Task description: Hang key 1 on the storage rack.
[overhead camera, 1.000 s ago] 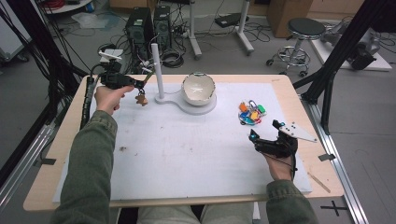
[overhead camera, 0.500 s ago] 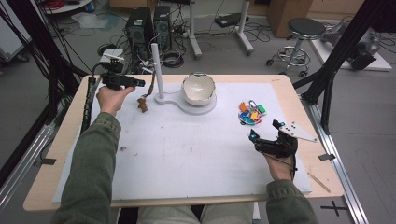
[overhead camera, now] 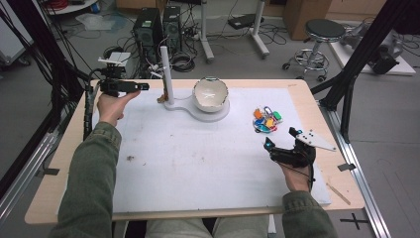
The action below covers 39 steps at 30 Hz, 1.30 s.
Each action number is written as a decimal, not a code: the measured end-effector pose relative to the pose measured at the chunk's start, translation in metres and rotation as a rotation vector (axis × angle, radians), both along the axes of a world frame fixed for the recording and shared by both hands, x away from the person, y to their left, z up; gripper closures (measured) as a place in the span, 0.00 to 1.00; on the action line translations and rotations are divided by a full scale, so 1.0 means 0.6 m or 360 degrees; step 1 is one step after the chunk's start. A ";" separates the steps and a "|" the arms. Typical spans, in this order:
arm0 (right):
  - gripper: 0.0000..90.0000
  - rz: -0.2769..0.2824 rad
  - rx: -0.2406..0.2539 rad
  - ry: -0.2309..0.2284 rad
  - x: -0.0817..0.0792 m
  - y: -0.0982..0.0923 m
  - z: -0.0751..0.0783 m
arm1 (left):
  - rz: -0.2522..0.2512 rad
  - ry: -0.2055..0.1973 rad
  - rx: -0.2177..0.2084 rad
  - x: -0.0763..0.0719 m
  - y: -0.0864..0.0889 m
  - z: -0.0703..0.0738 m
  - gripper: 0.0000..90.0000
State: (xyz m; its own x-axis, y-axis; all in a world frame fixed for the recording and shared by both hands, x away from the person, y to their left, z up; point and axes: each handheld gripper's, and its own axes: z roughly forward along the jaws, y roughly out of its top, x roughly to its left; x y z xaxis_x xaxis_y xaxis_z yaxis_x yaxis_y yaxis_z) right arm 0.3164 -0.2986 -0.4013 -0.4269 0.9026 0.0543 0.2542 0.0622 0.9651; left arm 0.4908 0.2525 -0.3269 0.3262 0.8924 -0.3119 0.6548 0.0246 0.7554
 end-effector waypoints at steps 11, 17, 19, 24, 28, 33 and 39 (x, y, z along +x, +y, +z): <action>0.01 -0.0001 -0.0004 -0.0003 0.000 0.000 0.000 | -0.0022 0.0029 0.0125 -0.015 -0.001 0.011 0.02; 0.01 -0.0001 -0.0001 -0.0003 0.000 0.000 0.000 | -0.0005 -0.0032 0.0126 -0.032 0.003 0.013 0.02; 0.01 -0.0002 -0.0005 -0.0003 0.000 0.001 0.000 | 0.0005 -0.0049 0.0151 -0.038 0.004 0.012 0.02; 0.01 -0.0003 -0.0003 0.0001 0.000 0.001 0.000 | 0.0011 -0.0070 0.0160 -0.050 0.012 0.010 0.02; 0.01 -0.0002 -0.0005 -0.0003 0.000 0.002 0.000 | 0.0010 -0.0099 0.0161 -0.061 0.014 0.012 0.02; 0.01 0.0000 -0.0004 -0.0003 0.000 0.002 0.000 | 0.0004 -0.0131 0.0176 -0.076 0.018 0.010 0.02; 0.01 -0.0002 -0.0006 -0.0002 0.000 0.002 0.000 | 0.0000 -0.0170 0.0191 -0.092 0.017 0.007 0.02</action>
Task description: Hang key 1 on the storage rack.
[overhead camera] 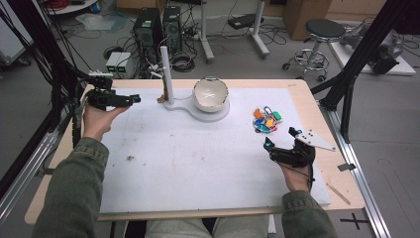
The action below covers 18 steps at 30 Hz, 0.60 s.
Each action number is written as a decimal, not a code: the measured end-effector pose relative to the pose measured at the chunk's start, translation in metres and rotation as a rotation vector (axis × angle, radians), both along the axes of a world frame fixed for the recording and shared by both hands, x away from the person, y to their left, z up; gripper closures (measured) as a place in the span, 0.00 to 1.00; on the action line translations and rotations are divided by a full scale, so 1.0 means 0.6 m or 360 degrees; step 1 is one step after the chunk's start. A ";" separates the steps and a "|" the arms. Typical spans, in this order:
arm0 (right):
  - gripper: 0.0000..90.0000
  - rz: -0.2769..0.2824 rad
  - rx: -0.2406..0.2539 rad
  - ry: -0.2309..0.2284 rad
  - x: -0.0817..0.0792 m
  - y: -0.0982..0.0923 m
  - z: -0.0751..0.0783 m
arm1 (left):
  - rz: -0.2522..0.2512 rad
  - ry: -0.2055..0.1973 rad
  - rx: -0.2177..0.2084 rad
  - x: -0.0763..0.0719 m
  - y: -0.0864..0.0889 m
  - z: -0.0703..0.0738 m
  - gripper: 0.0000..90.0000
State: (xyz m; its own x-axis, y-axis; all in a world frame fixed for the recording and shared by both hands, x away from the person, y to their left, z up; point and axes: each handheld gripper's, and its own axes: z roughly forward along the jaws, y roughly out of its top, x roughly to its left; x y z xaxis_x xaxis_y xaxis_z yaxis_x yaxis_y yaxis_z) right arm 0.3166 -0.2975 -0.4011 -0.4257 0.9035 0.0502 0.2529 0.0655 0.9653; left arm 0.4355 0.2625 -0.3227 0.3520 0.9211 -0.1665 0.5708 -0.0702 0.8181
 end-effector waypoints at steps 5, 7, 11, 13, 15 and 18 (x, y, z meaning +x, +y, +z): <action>0.01 0.0001 -0.0006 -0.0002 0.000 0.000 0.000 | 0.0004 -0.0027 0.0030 -0.013 -0.001 -0.005 0.02; 0.01 0.0000 -0.0005 -0.0002 0.000 0.000 0.000 | -0.0009 -0.0025 0.0046 -0.019 -0.002 -0.009 0.02; 0.01 0.0000 -0.0010 -0.0007 0.001 0.000 0.000 | -0.0021 -0.0041 0.0044 -0.032 -0.004 -0.013 0.02; 0.01 0.0000 -0.0004 0.0003 0.000 0.001 0.000 | -0.0025 -0.0046 0.0042 -0.038 -0.003 -0.014 0.02; 0.01 -0.0001 -0.0003 0.0000 0.000 0.001 0.000 | -0.0026 -0.0050 0.0044 -0.044 -0.003 -0.017 0.02; 0.01 0.0001 -0.0006 -0.0001 0.001 0.001 0.000 | -0.0041 -0.0062 0.0063 -0.055 -0.005 -0.021 0.02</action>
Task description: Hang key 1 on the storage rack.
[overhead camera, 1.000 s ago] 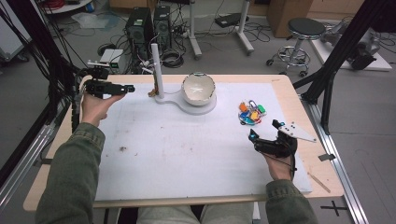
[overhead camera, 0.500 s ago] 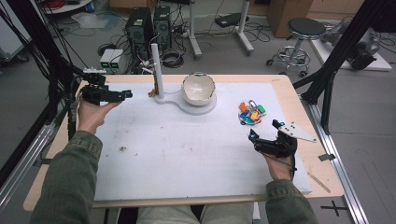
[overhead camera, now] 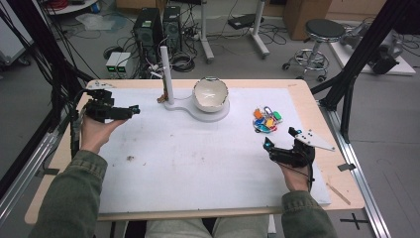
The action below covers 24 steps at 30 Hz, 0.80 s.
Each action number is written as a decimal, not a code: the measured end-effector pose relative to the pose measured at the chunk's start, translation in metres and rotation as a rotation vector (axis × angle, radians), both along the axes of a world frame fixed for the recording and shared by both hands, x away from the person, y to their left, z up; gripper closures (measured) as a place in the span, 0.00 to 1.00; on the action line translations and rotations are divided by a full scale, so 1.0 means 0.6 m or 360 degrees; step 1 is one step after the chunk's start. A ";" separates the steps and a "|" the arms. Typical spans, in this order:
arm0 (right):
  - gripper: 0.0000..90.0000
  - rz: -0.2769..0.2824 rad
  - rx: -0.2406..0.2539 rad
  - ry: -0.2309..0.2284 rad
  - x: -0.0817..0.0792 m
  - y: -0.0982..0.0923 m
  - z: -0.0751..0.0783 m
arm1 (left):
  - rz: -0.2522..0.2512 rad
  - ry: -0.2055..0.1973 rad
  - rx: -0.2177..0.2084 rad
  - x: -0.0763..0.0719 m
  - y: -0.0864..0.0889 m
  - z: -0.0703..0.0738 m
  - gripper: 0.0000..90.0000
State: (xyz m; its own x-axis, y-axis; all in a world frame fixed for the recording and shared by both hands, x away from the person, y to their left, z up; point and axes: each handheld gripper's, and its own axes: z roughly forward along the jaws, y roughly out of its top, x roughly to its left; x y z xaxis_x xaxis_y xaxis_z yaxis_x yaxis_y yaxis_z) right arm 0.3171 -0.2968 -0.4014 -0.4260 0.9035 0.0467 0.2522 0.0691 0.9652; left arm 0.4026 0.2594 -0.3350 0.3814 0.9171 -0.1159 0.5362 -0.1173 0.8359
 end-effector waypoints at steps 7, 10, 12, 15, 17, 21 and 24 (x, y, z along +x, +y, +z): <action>0.01 -0.0004 -0.0011 -0.0002 -0.001 0.001 0.000 | -0.0010 -0.0033 0.0015 -0.022 -0.001 -0.007 0.02; 0.01 -0.0002 -0.0021 -0.0005 0.000 0.001 0.000 | -0.0015 -0.0038 0.0032 -0.033 0.001 -0.011 0.02; 0.01 0.0001 -0.0021 0.0001 -0.001 0.002 0.000 | -0.0029 -0.0044 0.0019 -0.040 0.003 -0.014 0.02; 0.01 0.0001 -0.0021 0.0002 0.000 0.002 0.000 | -0.0026 -0.0056 0.0032 -0.050 0.008 -0.020 0.02; 0.01 0.0001 -0.0023 0.0001 0.000 0.002 0.000 | -0.0020 -0.0071 0.0032 -0.058 0.012 -0.026 0.02; 0.01 0.0001 -0.0028 0.0002 0.000 0.003 0.000 | -0.0011 -0.0074 0.0027 -0.069 0.020 -0.036 0.02; 0.01 0.0002 -0.0037 -0.0002 0.000 0.003 -0.001 | -0.0004 -0.0074 0.0019 -0.078 0.025 -0.045 0.02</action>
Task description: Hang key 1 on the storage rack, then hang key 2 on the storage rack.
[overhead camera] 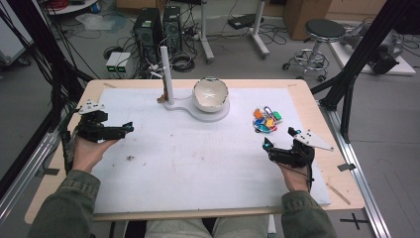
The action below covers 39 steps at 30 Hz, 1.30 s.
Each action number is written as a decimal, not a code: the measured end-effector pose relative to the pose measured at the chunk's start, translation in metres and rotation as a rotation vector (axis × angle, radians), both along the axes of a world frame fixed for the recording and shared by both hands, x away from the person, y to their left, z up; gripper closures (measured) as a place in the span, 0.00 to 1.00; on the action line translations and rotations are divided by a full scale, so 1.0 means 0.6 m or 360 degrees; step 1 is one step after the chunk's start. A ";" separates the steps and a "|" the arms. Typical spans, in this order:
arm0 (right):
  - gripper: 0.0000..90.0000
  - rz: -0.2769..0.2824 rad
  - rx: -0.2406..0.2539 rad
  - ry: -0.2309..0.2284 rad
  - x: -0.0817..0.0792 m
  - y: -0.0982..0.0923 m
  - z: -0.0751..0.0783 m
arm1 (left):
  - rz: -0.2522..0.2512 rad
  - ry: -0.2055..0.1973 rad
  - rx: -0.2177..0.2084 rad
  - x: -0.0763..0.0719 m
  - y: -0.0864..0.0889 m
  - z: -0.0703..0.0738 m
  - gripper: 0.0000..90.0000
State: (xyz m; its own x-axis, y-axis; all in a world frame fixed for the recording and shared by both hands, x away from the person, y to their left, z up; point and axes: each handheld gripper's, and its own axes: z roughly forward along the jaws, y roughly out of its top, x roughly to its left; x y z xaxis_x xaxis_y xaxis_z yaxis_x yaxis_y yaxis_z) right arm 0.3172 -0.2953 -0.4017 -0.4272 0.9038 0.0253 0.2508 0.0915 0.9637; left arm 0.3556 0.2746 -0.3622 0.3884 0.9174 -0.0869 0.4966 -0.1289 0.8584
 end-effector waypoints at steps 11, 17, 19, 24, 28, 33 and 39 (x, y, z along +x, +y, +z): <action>0.01 0.0003 0.0004 0.0006 -0.001 0.001 0.000 | 0.0023 -0.0033 -0.0010 -0.034 0.020 -0.025 0.02; 0.01 0.0004 0.0003 0.0012 -0.001 0.002 0.000 | 0.0059 -0.0060 -0.0043 -0.056 0.035 -0.043 0.02; 0.01 0.0001 0.0001 0.0008 -0.001 0.002 0.000 | 0.0074 -0.0062 -0.0054 -0.063 0.040 -0.052 0.02; 0.01 -0.0004 0.0005 0.0015 -0.001 0.001 0.000 | 0.0099 -0.0070 -0.0043 -0.077 0.049 -0.068 0.02; 0.01 -0.0006 -0.0010 0.0013 -0.001 0.001 -0.001 | 0.0154 -0.0078 -0.0080 -0.087 0.057 -0.082 0.02; 0.01 -0.0003 -0.0006 0.0033 -0.001 0.001 -0.001 | 0.0191 -0.0092 -0.0106 -0.097 0.066 -0.085 0.02; 0.01 0.0010 -0.0034 0.0043 0.004 0.002 0.005 | 0.0182 -0.0120 -0.0114 -0.105 0.065 -0.085 0.02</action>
State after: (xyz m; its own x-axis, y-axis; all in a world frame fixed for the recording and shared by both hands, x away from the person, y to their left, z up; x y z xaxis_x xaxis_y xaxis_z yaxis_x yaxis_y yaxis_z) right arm 0.3199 -0.2943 -0.3985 -0.4324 0.9015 0.0178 0.2759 0.1135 0.9545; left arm 0.2927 0.3138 -0.4133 0.2899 0.9484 -0.1284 0.4383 -0.0123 0.8987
